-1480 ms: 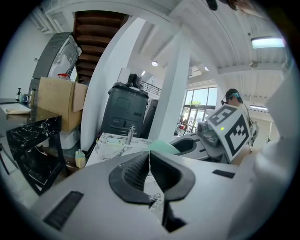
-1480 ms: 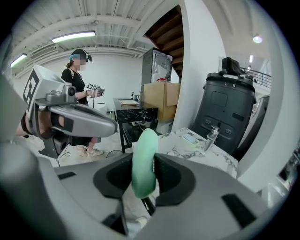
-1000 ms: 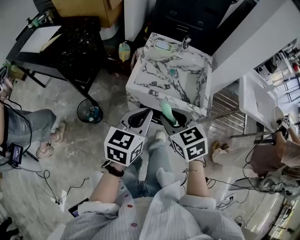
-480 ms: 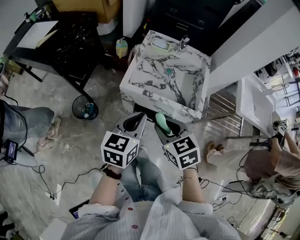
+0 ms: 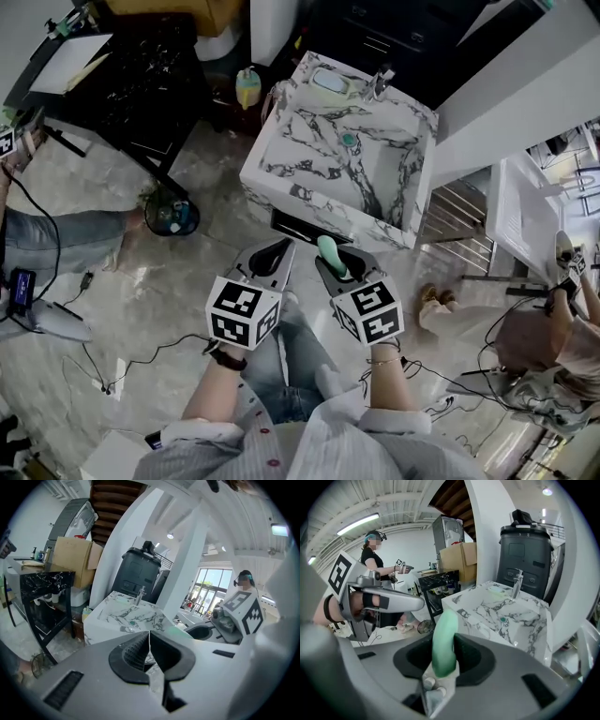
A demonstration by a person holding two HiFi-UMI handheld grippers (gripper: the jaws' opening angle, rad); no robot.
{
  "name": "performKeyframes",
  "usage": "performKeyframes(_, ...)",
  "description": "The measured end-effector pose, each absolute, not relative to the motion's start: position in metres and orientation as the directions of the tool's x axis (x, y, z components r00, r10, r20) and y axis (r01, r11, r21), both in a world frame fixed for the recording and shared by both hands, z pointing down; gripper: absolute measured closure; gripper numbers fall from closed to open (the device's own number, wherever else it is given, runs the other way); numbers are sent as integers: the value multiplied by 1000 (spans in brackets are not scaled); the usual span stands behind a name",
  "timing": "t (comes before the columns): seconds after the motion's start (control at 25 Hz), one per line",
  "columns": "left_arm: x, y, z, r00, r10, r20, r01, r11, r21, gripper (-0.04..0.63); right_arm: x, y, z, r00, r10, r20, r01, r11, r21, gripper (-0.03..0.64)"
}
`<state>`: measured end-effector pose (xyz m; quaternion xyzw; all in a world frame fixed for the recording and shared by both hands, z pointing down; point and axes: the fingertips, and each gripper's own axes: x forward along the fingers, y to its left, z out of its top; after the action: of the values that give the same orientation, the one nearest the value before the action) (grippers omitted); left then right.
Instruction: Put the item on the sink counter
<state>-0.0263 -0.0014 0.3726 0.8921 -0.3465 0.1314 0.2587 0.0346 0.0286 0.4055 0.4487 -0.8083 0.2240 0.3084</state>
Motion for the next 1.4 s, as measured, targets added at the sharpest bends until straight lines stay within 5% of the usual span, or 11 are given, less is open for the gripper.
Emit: performKeyframes(1.4,-29,-6,658,742,-517,427,-669,-612,421,575,52,-12,729,-339,-585,736,-934,303,-190,489)
